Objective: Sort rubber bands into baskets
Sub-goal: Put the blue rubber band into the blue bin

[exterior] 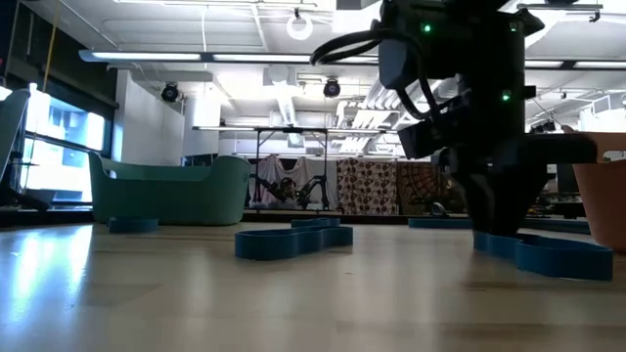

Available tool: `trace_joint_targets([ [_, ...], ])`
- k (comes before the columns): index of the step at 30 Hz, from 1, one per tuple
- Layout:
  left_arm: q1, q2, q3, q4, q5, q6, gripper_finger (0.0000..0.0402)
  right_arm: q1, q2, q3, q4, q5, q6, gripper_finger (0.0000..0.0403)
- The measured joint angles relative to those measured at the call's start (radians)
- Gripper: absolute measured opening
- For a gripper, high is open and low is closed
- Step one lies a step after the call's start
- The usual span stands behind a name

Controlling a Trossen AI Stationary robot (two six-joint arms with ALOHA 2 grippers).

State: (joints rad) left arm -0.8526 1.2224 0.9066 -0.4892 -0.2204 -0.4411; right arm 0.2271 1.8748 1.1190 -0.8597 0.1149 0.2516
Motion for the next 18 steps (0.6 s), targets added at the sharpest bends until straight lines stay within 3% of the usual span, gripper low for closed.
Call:
trace_joint_targets([
  [6,0.093,0.000,0.000,0.082,0.021,0.126,0.0000,0.025,0.008,0.031,0.003,0.044,-0.036,0.0017],
  [15,0.306,0.000,-0.053,0.332,0.245,0.266,0.0000,0.098,0.010,0.127,0.000,0.320,-0.002,0.0003],
  [18,0.376,0.001,-0.086,0.384,0.268,0.271,0.0000,0.135,0.010,0.169,-0.006,0.421,0.002,0.0005],
])
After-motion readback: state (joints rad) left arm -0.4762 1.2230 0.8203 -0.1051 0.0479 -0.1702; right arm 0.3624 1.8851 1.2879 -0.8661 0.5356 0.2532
